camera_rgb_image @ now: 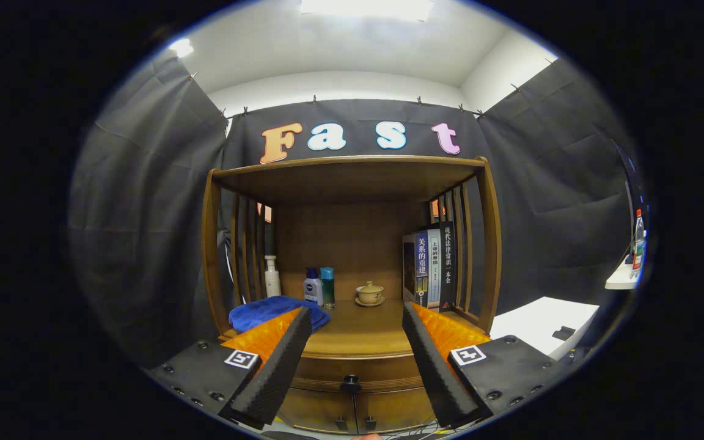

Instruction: Pull open the drawer, take out the items inside it, and place them on the countertop above the cabinet.

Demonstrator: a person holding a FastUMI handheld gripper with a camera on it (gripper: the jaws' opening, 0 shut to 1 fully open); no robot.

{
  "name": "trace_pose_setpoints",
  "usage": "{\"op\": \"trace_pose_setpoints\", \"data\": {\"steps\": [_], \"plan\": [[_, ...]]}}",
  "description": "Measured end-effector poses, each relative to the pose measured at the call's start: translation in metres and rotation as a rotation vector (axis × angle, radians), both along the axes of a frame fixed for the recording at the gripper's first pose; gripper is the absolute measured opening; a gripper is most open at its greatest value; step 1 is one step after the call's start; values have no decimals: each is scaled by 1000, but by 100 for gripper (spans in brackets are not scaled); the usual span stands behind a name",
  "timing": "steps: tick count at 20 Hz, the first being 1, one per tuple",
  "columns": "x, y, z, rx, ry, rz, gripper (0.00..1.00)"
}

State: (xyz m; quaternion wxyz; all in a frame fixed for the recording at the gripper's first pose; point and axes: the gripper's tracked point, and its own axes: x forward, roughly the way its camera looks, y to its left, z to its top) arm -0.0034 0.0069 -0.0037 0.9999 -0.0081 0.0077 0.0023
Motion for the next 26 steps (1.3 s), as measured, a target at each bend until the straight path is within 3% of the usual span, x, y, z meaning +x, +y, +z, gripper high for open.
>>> {"op": "trace_pose_setpoints", "data": {"steps": [18,22,26], "plan": [[9,0,-15,-8,1,-7,98],[29,-2,-45,4,24,-2,98],[55,-5,-110,24,93,-6,98]]}}
